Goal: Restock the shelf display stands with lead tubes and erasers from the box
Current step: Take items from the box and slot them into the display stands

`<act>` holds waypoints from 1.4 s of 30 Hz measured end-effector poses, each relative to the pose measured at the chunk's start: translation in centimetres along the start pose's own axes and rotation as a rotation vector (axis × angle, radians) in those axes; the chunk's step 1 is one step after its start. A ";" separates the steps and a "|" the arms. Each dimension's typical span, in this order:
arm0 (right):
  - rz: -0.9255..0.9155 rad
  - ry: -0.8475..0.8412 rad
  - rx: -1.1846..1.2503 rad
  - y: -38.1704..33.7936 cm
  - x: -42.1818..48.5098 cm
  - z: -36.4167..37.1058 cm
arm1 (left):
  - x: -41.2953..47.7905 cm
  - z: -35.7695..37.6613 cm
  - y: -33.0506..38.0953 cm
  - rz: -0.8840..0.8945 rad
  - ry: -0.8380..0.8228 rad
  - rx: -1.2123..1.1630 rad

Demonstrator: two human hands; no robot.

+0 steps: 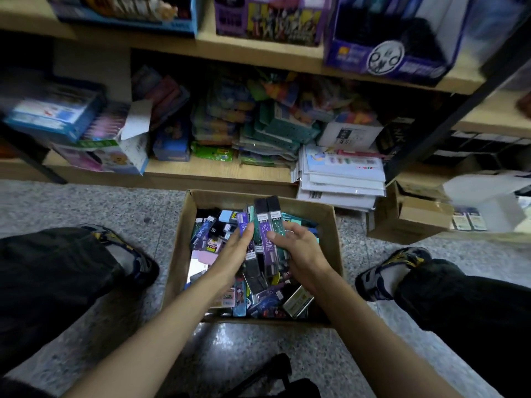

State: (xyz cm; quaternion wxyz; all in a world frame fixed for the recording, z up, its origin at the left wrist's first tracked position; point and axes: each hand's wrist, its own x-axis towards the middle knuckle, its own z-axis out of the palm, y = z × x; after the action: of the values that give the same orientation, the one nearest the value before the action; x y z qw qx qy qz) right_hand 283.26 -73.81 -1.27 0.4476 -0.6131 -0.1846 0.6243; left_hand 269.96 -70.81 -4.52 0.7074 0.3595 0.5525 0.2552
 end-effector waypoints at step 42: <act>-0.864 0.183 -0.193 -30.7 -8.2 -2.8 | -7.2 4.1 30.6 0.804 -0.141 0.025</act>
State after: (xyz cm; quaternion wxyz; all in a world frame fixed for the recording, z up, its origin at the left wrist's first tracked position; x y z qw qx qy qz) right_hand 294.82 -64.86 27.03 0.6225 -0.5712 -0.4406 0.3035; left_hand 273.22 -58.50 24.47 0.5830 0.5720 0.3212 0.4793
